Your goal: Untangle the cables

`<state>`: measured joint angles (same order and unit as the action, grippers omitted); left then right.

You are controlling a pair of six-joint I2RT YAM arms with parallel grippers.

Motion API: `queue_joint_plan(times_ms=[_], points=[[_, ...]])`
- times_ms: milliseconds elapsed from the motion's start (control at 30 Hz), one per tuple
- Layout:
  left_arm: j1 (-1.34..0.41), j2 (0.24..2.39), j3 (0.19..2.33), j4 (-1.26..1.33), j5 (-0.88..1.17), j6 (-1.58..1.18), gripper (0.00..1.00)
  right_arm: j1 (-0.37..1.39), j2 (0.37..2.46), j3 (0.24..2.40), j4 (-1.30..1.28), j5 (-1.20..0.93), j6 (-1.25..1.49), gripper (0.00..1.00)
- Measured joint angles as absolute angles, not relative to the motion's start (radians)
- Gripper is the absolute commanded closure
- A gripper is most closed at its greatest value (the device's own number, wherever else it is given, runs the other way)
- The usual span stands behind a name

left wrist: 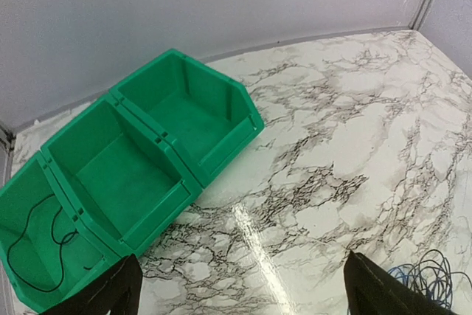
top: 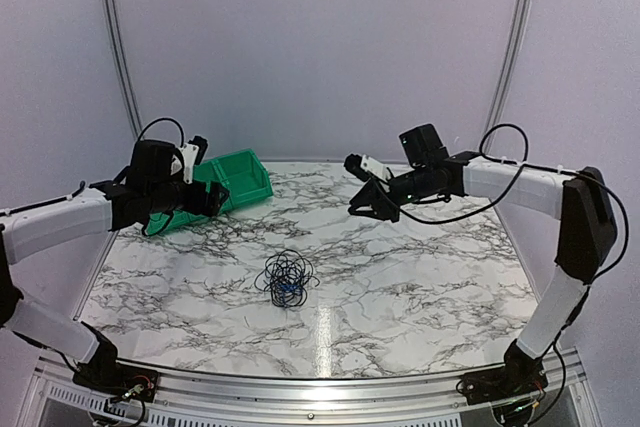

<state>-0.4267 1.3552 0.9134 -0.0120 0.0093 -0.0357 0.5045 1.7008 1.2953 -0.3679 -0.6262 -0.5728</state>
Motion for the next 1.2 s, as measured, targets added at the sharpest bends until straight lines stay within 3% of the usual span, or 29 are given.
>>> queue_joint_plan(times_ms=[233, 433, 567, 733, 1167, 1200], points=[[-0.546, 1.172, 0.896, 0.125, -0.308, 0.027, 0.01, 0.625, 1.868, 1.414, -0.429, -0.653, -0.541, 0.74], [-0.534, 1.262, 0.919, 0.091, -0.616, -0.085, 0.01, 0.686, 1.993, 1.554, -0.474, -0.656, -0.515, 0.74], [-0.534, 1.257, 0.884, 0.062, -0.558, -0.091, 0.02, 0.717, 2.046, 1.616, -0.482, -0.67, -0.492, 0.74], [-0.534, 1.211, 0.862, 0.06, -0.417, -0.111, 0.21, 0.728, 2.107, 1.661, -0.499, -0.69, -0.476, 0.73], [-0.533, 1.371, 0.936, 0.005, -0.02, -0.205, 0.14, 0.73, 2.141, 1.666, -0.545, -0.756, -0.475, 0.67], [-0.533, 1.37, 0.936, 0.012, 0.006, -0.207, 0.08, 0.73, 2.141, 1.666, -0.546, -0.757, -0.475, 0.67]])
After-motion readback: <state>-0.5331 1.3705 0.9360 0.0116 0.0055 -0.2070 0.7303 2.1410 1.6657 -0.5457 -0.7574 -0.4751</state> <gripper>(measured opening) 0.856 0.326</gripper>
